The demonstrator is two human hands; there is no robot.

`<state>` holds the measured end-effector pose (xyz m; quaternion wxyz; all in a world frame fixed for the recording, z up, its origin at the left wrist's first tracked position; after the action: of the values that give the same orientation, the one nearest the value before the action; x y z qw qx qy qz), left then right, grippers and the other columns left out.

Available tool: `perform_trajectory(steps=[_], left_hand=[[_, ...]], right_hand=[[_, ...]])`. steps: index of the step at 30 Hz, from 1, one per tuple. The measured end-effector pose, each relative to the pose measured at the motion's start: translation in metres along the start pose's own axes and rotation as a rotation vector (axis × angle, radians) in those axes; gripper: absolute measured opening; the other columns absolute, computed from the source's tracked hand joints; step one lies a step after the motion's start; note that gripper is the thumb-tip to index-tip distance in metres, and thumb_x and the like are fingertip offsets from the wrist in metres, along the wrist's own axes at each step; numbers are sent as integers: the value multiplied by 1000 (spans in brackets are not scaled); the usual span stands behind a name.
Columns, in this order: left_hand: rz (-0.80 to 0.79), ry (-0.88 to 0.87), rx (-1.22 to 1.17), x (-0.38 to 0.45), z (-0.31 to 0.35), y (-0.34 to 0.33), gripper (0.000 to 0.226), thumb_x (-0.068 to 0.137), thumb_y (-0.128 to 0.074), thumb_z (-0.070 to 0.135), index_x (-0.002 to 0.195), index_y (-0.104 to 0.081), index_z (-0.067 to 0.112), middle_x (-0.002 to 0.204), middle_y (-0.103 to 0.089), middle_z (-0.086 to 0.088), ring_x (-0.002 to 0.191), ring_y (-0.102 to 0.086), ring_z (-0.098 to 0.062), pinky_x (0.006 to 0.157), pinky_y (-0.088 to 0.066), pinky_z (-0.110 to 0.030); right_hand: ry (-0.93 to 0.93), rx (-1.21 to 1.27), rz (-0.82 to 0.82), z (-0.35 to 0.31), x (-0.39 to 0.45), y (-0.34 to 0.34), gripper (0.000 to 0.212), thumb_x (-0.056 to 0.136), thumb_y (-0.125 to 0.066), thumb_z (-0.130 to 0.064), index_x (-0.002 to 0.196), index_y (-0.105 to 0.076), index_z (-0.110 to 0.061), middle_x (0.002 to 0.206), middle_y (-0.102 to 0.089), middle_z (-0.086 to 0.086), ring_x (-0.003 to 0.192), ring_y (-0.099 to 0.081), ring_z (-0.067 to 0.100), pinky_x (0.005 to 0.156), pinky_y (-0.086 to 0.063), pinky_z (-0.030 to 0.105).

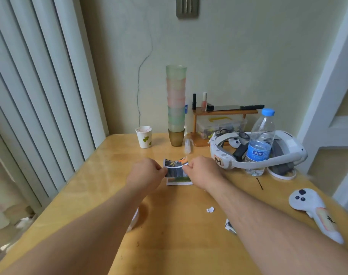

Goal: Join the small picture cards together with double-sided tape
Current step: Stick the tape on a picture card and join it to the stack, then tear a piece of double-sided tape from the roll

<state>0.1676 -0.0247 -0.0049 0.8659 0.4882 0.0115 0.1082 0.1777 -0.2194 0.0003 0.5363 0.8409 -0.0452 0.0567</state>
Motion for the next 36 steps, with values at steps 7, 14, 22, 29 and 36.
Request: perform_trajectory(steps=[7,14,22,29,36], left_hand=[[-67,60,163,12,-8,-17,28,82,-63,53,84,-75,28,84,-71,7,81,-66,-17,70,-53,-29],[0,-34,218,1,-8,-7,38,88,-64,65,81,-71,29,82,-69,8,85,-66,-21,84,-58,-40],[-215,-267,61,-71,-31,75,17,91,-72,55,96,-75,39,99,-73,16,94,-67,-6,81,-55,-29],[-500,-275,300,-124,-79,75,62,88,-78,34,126,-44,69,108,-65,23,98,-63,2,89,-56,-24],[-213,-465,-222,-142,-37,46,63,84,-84,33,135,-51,53,88,-75,18,80,-68,-5,79,-56,-30]], right_hand=[[-88,-51,-50,9,9,-25,35,87,-62,-50,71,-58,-19,78,-65,3,86,-63,33,55,-37,29],[-41,-64,24,5,-10,-17,36,96,-57,-59,74,-55,-31,96,-69,-4,102,-55,28,90,-48,41],[31,181,-98,2,-86,7,17,89,-60,-45,79,-69,-34,84,-70,-15,91,-66,19,86,-55,37],[107,363,-42,-4,-153,-7,12,89,-68,-38,81,-73,-31,71,-66,-16,67,-59,4,67,-52,27],[303,493,78,-12,-166,-2,18,92,-71,-27,109,-76,-32,90,-67,-17,75,-58,5,75,-49,17]])
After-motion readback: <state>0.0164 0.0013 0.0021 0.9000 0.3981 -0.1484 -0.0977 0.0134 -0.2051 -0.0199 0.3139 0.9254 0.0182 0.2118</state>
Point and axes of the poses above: each hand's wrist, its own x-axis towards the middle knuckle, its own y-axis out of the back of the hand, z = x × y, the point moved 4 cm from there along x, towards the middle knuckle
